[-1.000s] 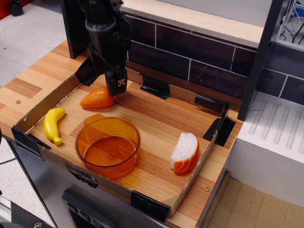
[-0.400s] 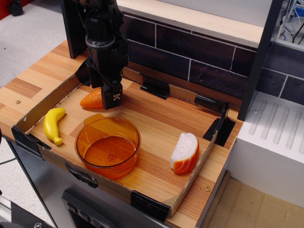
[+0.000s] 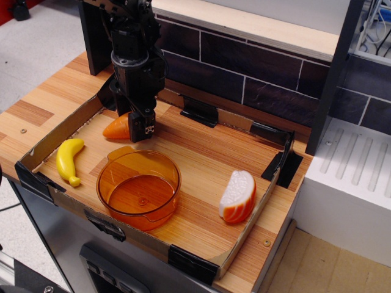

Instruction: Put carrot in pot

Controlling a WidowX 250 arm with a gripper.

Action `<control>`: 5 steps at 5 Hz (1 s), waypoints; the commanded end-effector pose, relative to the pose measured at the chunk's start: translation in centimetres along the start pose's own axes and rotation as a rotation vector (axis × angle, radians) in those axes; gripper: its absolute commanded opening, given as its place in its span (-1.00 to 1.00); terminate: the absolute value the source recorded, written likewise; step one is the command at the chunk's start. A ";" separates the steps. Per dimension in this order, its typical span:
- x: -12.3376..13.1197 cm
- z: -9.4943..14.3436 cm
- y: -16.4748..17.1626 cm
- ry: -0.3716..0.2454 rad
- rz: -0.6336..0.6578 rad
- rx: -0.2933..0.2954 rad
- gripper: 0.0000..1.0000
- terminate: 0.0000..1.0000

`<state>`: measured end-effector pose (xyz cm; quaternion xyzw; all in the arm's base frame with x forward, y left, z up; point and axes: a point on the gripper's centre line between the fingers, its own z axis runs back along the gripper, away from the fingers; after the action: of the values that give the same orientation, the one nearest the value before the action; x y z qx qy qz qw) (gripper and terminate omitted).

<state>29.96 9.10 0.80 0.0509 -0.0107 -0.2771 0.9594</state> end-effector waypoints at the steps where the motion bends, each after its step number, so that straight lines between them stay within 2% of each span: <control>1: 1.3 4.2 0.6 -0.093 0.076 0.078 -1.00 -1.00; 2: 1.8 8.7 -0.1 -0.178 0.135 0.091 -1.00 -1.00; 3: 1.3 11.8 -1.8 -0.230 0.123 0.075 -1.00 -1.00; 4: 0.3 11.1 -5.1 -0.193 0.024 0.025 -1.00 -1.00; 5: -0.9 9.7 -6.9 -0.174 -0.044 0.012 -1.00 -1.00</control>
<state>24.15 2.43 8.15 0.0212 -0.0720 -0.3021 0.9503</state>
